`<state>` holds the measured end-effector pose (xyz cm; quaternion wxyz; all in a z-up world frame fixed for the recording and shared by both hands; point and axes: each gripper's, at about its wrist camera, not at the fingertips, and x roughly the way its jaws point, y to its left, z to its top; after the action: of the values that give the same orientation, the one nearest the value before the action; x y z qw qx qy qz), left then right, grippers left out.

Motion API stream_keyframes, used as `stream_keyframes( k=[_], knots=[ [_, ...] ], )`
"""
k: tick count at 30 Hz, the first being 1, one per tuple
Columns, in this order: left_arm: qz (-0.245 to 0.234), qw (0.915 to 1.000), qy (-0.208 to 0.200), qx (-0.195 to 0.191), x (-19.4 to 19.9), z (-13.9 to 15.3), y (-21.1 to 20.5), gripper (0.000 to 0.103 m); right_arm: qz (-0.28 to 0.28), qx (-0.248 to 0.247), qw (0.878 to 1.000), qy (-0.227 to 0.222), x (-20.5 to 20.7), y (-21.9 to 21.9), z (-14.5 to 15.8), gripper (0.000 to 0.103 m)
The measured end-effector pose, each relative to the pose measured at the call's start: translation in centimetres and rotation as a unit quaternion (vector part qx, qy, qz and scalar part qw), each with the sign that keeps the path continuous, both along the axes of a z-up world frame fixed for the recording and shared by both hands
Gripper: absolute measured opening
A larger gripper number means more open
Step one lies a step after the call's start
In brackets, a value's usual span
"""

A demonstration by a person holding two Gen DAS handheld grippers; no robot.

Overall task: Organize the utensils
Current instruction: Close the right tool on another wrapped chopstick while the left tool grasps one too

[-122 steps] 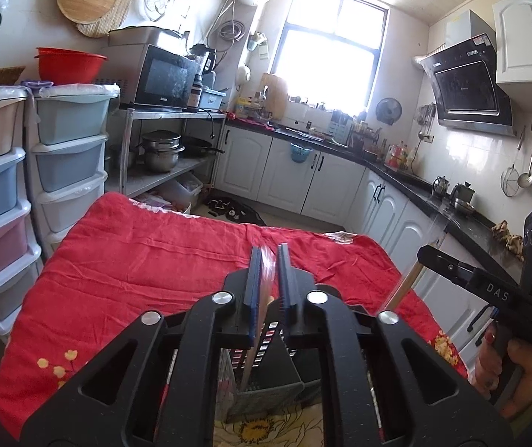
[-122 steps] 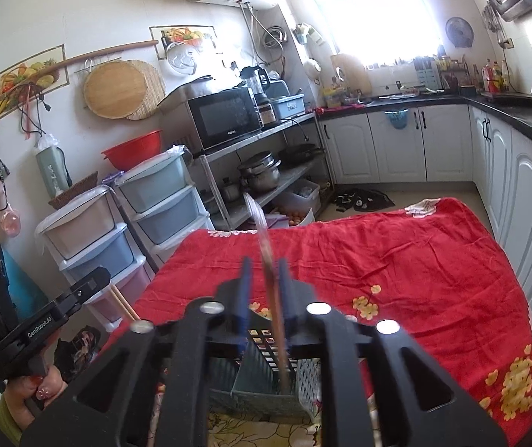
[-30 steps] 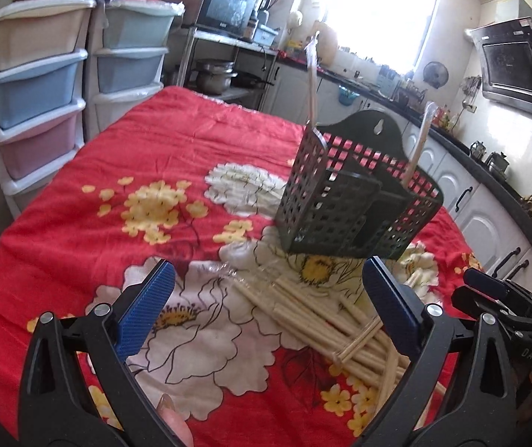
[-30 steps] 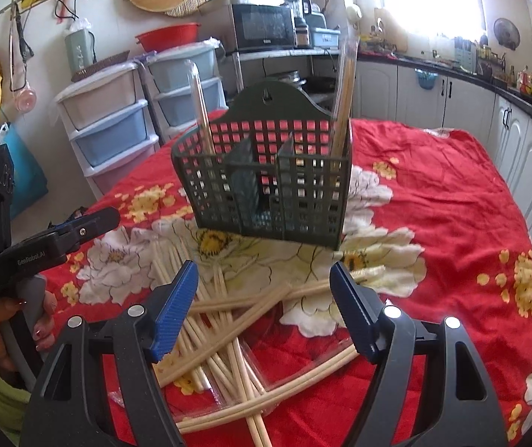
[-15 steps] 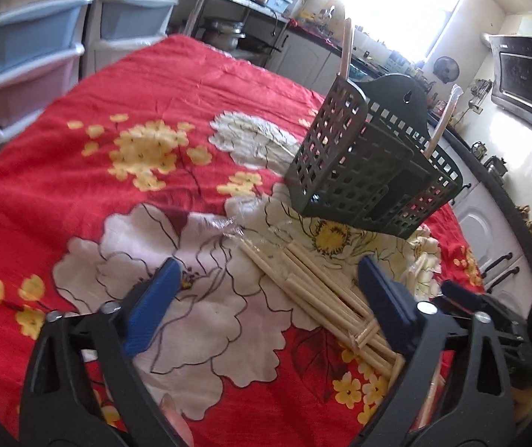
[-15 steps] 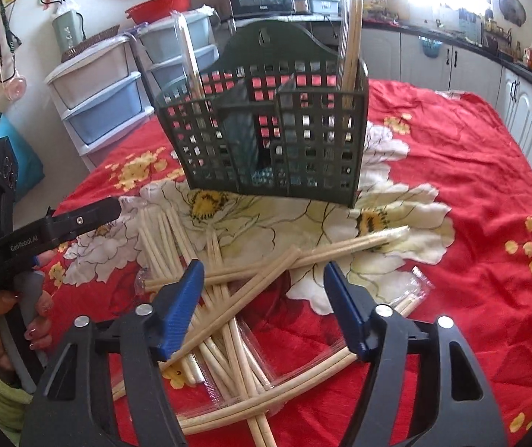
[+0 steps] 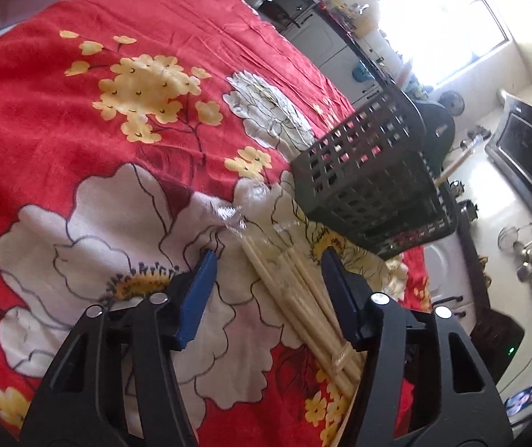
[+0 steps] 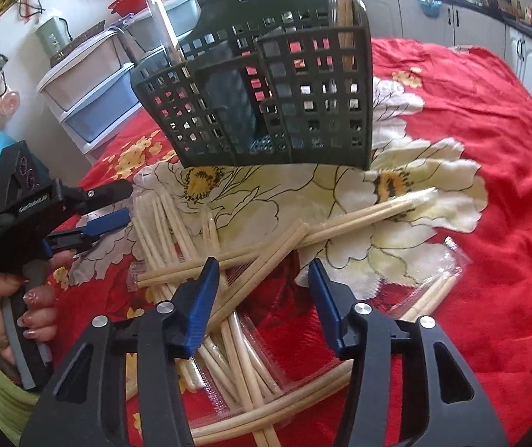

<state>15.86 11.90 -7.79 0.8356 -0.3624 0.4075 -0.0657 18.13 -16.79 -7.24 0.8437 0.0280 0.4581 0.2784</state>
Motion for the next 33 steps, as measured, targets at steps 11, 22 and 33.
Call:
stream_keyframes(
  k=[11,22,33],
  knots=[
    [0.0,1.0,0.008,-0.002,1.6,-0.9,0.7,0.026,-0.002,0.053,0.998,0.042,1.1,-0.7,-0.4,0.029],
    [0.006,0.9988,0.02,-0.045,2.2,-2.3,2.4,0.008,0.0,0.073,0.996,0.056,1.1,-0.5,-0.4,0.017],
    [0.006,0.9976,0.009,-0.069,1.3,-1.7,3.2,0.003,0.003,0.088,0.996,0.031,0.3,-1.3,1.4,0.014]
  ],
)
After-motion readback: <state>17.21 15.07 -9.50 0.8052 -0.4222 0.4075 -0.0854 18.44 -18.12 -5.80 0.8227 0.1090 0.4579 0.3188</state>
